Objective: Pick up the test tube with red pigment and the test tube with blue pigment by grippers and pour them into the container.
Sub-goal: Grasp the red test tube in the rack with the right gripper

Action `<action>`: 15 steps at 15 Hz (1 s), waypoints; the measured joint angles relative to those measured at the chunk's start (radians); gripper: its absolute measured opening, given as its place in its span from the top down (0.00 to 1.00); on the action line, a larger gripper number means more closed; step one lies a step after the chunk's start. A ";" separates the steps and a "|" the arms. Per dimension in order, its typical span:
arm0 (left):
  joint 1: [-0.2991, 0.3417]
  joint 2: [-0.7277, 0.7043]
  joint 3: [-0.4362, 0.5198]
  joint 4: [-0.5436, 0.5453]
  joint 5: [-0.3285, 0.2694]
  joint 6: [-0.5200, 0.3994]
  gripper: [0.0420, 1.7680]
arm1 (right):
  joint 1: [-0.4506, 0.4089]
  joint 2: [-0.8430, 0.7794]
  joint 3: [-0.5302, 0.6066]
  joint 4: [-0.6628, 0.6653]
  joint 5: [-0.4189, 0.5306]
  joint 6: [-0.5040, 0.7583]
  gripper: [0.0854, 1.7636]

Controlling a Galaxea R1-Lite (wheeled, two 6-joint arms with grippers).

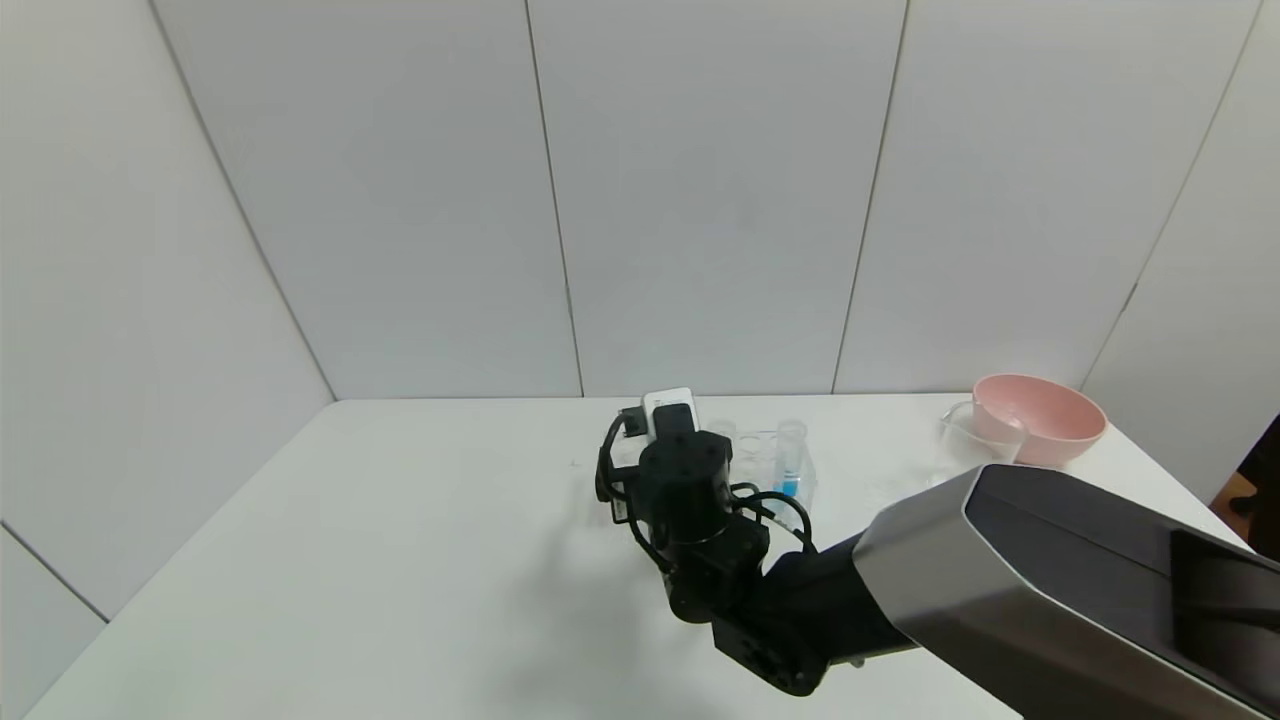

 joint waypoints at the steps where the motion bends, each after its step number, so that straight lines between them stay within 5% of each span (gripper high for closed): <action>1: 0.000 0.000 0.000 0.000 0.000 0.000 0.00 | -0.007 0.014 -0.026 0.007 0.005 0.000 0.03; 10: 0.000 0.000 0.000 0.000 0.000 0.000 0.00 | -0.022 0.050 -0.059 0.003 0.021 -0.009 0.03; 15: 0.000 0.000 0.000 0.000 0.000 0.000 0.00 | -0.019 0.045 -0.060 0.002 0.020 -0.009 0.48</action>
